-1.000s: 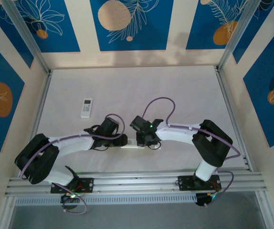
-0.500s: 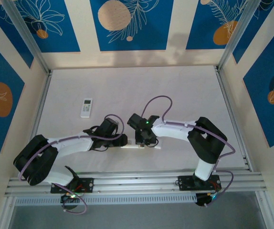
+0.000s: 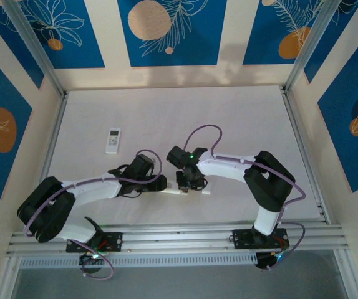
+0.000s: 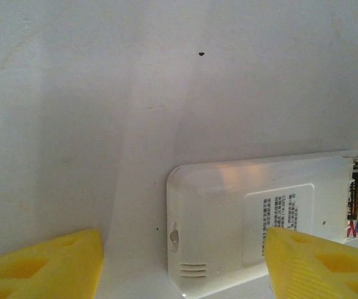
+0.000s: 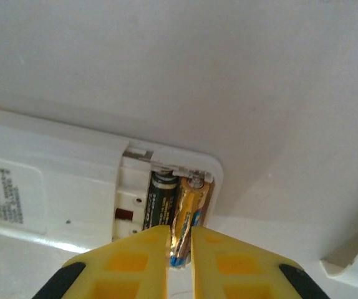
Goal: Load the batteries into the remote control
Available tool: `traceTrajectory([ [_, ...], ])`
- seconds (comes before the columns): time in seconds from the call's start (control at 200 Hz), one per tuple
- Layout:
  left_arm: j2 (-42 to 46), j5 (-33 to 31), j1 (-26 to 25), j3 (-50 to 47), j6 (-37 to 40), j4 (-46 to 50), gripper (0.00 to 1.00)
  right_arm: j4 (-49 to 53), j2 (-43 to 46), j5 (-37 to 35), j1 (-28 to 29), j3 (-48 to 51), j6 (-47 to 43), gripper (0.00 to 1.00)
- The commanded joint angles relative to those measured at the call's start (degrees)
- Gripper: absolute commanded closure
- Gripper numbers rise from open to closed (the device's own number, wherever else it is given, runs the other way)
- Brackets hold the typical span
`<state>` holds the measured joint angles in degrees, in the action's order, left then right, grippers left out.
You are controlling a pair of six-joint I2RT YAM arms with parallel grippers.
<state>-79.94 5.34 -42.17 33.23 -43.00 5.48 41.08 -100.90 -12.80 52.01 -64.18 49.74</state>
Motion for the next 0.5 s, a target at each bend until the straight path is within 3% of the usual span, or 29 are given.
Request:
traceTrajectory([
  [0.0, -0.5, 2.1, -0.7, -0.8, 0.0, -1.7, 0.31, 2.2, 2.1, 2.1, 0.2, -0.8, -0.5, 0.83],
  [0.3, -0.5, 1.9, -0.7, -0.4, 0.1, -1.4, 0.3, 4.6, 2.9, -1.8, -0.2, -3.0, -1.6, 0.82],
  [0.495, -0.8, 1.8, -0.7, 0.0, 0.4, -1.2, 0.3, 2.5, 0.9, -2.3, -0.9, -2.6, -2.2, 0.87],
])
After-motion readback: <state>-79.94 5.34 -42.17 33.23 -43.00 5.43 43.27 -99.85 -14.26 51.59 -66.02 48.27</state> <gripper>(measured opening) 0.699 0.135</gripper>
